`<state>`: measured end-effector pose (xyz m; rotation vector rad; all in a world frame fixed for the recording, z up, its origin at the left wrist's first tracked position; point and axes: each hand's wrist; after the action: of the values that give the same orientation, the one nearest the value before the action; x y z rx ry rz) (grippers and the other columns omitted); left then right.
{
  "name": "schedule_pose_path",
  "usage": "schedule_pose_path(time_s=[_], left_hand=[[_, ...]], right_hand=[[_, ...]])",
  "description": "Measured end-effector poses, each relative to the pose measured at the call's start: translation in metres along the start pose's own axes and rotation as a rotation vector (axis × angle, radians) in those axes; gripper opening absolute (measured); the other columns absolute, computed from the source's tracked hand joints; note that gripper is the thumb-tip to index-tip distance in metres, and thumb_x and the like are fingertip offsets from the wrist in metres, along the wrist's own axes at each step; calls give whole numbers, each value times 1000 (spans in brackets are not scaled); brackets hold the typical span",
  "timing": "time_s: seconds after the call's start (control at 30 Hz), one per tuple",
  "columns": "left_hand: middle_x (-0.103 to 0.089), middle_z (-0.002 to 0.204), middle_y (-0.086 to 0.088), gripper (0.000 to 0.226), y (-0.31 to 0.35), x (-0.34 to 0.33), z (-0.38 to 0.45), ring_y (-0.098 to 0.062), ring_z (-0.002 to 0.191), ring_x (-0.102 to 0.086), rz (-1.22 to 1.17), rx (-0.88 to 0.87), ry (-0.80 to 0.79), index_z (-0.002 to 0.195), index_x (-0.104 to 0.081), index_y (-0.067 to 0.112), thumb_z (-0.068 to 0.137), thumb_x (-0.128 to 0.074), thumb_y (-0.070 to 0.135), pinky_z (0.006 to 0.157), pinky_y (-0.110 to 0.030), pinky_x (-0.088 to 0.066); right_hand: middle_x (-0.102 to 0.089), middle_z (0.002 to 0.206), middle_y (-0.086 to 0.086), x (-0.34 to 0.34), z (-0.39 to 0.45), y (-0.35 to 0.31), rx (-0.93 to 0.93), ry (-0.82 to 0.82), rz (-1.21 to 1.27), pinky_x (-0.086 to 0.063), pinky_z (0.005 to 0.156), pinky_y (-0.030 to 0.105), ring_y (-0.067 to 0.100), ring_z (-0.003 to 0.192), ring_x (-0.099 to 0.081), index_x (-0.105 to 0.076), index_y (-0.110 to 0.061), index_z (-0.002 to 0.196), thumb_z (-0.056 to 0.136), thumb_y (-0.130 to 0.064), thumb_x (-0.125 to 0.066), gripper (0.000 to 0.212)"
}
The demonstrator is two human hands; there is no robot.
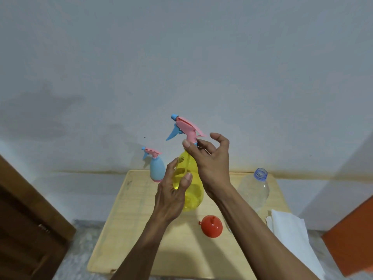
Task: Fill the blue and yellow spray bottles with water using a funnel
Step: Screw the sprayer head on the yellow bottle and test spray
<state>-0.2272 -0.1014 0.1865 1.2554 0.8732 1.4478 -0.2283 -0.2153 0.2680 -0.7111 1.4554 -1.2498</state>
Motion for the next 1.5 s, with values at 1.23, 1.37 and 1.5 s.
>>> schedule_pose_path(time_s=[1.23, 1.37, 1.5], left_hand=[[-58, 126, 22, 51, 25, 2, 21, 17, 110, -52, -3, -36, 62, 138, -44, 45, 93, -29, 63, 89, -18, -44], [-58, 126, 20, 55, 24, 2, 22, 15, 111, -54, -20, -34, 74, 139, -45, 43, 91, -29, 66, 89, -20, -45], [-56, 136, 14, 60, 22, 1, 23, -8, 126, -52, -27, -35, 73, 136, -46, 45, 86, -27, 74, 103, -37, -47]], right_hand=[[-63, 95, 15, -12, 13, -6, 0, -132, -118, -53, 73, 27, 12, 83, -58, -63, -13, 113, 98, -41, -62, 31], [-66, 106, 20, -9, 16, -4, -28, -160, -137, -54, 68, 20, 12, 84, -61, -64, -10, 117, 102, -36, -56, 31], [-72, 103, 4, -9, 20, -4, -32, -158, -93, -50, 64, 12, 0, 78, -65, -61, -18, 124, 98, -33, -65, 30]])
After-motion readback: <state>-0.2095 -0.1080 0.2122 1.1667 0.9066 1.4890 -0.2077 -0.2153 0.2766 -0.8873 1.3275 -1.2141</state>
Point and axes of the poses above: each hand's wrist, its own z-axis towards the middle knuckle, its own x-axis out of the back of the hand, y = z × x
